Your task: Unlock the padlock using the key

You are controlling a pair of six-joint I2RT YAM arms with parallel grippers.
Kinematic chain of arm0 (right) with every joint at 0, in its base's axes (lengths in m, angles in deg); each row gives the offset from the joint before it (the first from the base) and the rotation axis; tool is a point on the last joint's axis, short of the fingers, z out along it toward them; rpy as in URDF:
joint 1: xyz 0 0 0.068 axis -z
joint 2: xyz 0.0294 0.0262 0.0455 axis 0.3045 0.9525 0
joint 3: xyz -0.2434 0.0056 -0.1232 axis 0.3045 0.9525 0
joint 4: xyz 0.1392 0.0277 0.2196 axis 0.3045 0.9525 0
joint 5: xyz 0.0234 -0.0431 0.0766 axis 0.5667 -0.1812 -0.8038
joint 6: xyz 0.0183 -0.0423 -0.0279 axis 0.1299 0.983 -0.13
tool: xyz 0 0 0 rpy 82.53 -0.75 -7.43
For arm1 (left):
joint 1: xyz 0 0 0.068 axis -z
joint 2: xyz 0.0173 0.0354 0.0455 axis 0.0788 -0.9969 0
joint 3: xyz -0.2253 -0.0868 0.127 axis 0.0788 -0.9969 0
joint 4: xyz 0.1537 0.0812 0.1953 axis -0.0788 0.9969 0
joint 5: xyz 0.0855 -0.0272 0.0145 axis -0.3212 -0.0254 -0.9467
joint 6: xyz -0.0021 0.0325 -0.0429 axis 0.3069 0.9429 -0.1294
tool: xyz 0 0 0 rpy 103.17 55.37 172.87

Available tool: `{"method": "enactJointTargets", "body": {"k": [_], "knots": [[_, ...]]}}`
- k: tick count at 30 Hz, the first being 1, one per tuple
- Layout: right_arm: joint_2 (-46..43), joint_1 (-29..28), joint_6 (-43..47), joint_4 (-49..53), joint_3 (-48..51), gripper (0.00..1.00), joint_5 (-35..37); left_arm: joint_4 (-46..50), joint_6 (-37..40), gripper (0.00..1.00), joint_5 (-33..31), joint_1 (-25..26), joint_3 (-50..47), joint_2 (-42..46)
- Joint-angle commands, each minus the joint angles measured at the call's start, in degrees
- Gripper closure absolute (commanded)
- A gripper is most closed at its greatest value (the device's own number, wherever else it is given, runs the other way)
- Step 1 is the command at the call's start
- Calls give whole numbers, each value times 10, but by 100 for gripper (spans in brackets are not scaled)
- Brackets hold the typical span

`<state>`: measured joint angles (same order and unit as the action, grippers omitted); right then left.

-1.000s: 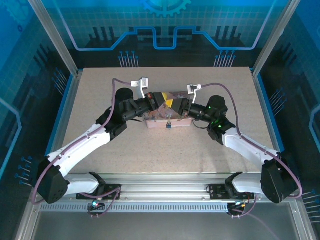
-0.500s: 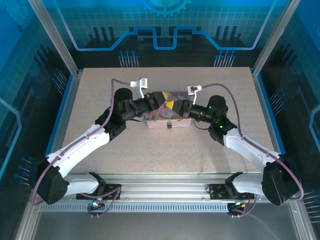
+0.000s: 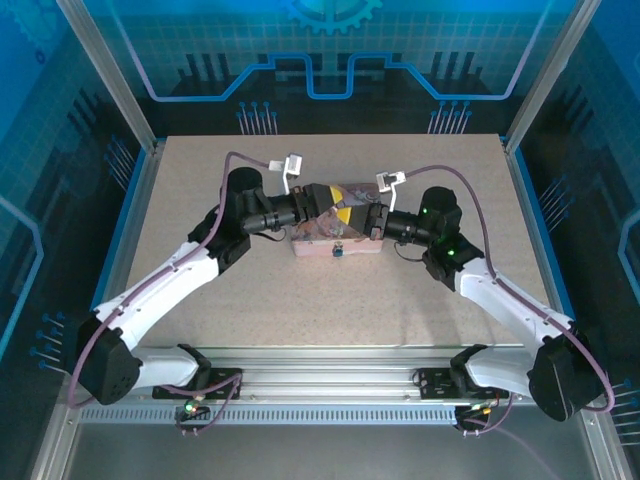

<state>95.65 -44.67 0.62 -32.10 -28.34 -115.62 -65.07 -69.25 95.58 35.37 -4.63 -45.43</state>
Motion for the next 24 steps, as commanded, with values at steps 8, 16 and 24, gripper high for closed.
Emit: {"method": "enactJointTargets", "body": {"k": [8, 16, 24], "knots": [[-13, 23, 44, 60, -28, 100, -36, 23, 3, 64, 69, -8, 27, -14], [-21, 41, 88, 146, -66, 100, -77, 30, 4, 64, 86, -23, 28, -8], [-10, 42, 97, 160, -80, 100, -102, 34, 2, 63, 103, -23, 34, -17]]}}
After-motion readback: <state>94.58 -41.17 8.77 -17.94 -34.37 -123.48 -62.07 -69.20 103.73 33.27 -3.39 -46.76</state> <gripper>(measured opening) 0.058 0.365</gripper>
